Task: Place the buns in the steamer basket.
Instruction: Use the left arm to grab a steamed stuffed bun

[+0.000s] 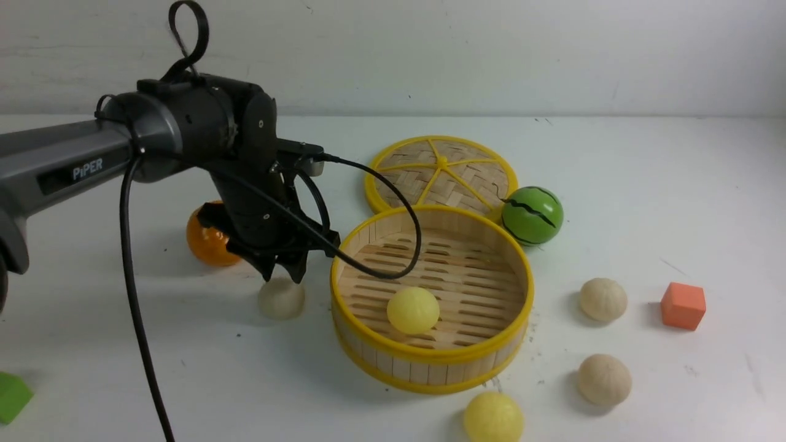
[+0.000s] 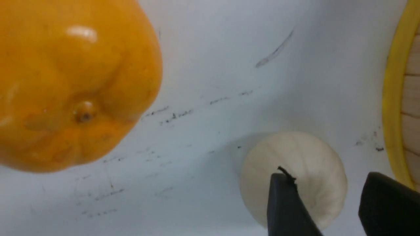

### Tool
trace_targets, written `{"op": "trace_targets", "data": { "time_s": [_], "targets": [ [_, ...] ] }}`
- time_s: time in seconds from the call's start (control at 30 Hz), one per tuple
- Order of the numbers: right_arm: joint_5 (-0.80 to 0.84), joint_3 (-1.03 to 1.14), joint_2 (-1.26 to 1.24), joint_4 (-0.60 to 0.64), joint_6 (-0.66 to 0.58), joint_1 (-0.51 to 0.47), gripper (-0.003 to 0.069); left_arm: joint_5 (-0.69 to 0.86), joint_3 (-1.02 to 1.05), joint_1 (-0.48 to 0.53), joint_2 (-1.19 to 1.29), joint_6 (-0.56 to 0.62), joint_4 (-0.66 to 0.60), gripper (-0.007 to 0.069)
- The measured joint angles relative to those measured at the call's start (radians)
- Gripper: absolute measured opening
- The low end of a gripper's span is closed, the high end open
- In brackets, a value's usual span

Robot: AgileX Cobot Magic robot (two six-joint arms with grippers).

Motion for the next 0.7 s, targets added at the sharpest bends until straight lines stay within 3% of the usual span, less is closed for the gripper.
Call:
{"op": "trace_targets", "data": {
  "time_s": [0.4, 0.53, 0.7],
  "targets": [
    [0.000, 0.000, 0.000, 0.000, 0.001, 0.000, 0.0241, -0.003, 0.000, 0.000, 0.039, 0.000, 0.016, 0.0279],
    [0.000, 0.000, 0.000, 0.000, 0.001, 0.000, 0.0241, 0.019, 0.000, 0.000, 0.039, 0.000, 0.016, 0.0216],
    [0.000, 0.000, 0.000, 0.000, 0.001, 0.000, 0.0241, 0.065, 0.000, 0.000, 0.039, -0.015, 0.005, 0.0056]
  ]
}}
